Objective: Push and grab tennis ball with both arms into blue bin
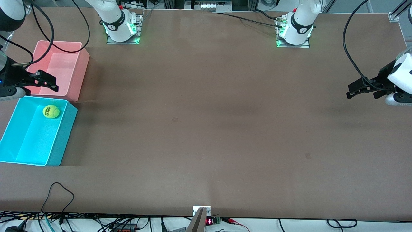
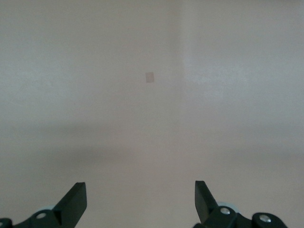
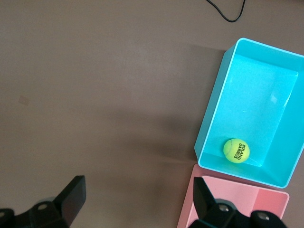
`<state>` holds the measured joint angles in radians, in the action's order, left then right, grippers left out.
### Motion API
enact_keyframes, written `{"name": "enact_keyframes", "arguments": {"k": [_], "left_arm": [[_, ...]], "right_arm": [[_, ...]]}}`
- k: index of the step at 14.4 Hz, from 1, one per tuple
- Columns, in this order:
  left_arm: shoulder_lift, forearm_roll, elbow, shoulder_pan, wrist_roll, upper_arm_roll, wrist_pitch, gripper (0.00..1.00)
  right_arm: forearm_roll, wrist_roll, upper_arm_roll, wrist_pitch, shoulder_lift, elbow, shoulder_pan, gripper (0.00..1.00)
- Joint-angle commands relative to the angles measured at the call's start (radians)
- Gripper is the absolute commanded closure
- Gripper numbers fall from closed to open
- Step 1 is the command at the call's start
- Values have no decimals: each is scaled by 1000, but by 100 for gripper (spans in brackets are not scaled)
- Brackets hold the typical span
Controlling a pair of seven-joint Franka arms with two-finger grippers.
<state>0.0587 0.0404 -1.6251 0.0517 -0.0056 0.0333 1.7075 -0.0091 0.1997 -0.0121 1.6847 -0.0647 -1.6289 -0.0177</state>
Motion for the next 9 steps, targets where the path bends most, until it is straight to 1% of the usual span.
{"name": "enact_keyframes", "arguments": {"k": [1,9], "left_arm": [[-28,12,-27,8,21,5,9,0],[-28,10,-27,8,22,7,8,0]], "right_arm": [[-14,-14,1,-23,3,14,-5,0],[-12,-20,0,-25,8,14,-7,0]]}}
